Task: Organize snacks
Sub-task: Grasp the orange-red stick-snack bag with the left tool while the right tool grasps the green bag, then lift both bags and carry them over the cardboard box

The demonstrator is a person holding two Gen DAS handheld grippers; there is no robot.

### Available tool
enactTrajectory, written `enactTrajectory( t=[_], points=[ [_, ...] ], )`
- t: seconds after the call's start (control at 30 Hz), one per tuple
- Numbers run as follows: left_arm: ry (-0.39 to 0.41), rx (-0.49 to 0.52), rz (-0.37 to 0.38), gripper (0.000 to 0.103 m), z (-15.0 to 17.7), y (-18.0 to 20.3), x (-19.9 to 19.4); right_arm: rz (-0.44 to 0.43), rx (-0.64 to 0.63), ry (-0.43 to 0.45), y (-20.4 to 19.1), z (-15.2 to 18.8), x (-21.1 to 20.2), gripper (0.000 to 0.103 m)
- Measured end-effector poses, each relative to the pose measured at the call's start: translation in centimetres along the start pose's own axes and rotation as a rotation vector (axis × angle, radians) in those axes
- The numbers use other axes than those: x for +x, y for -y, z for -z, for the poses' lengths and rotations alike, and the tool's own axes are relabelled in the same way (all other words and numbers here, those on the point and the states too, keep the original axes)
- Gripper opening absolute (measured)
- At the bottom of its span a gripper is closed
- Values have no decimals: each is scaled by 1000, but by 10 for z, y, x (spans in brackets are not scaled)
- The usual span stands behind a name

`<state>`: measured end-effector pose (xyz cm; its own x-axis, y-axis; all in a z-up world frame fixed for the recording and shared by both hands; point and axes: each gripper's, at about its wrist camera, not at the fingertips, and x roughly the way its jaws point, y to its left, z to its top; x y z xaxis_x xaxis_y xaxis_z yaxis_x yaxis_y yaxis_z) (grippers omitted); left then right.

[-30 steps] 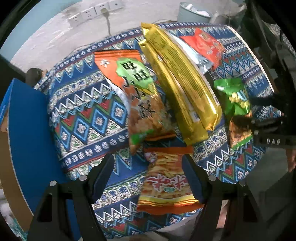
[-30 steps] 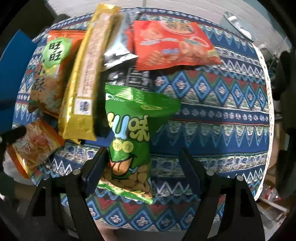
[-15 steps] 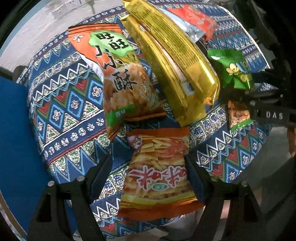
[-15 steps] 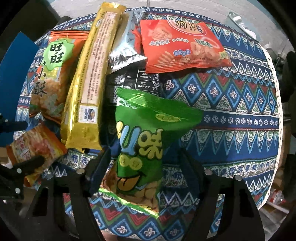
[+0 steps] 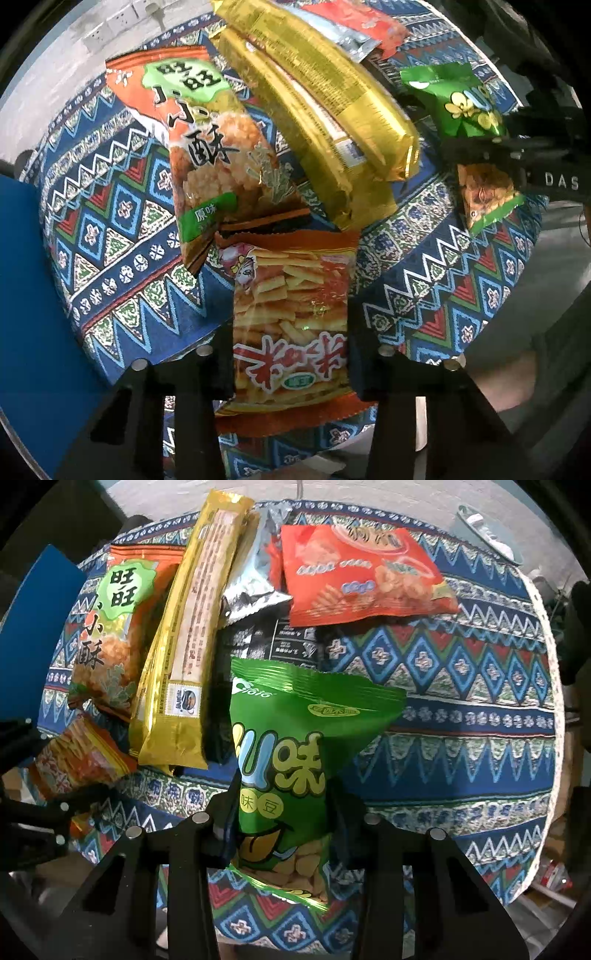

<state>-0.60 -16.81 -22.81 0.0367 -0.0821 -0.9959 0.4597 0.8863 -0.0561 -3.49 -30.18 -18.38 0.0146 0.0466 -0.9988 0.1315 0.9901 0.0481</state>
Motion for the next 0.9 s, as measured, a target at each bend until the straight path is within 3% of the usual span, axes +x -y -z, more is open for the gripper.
enactTrajectory(
  t=[0.43,0.63,0.9],
  points=[
    [123,-5,-78,43,5,3,-57,48,-28,108,2,1,-51,39],
    [178,-40,-101,43,19,-22,-92,41,-48,156,-5,-10,-69,39],
    [246,-95,-147,43,10,-59,-116,25,-81,215,-22,-24,-87,39]
  ],
)
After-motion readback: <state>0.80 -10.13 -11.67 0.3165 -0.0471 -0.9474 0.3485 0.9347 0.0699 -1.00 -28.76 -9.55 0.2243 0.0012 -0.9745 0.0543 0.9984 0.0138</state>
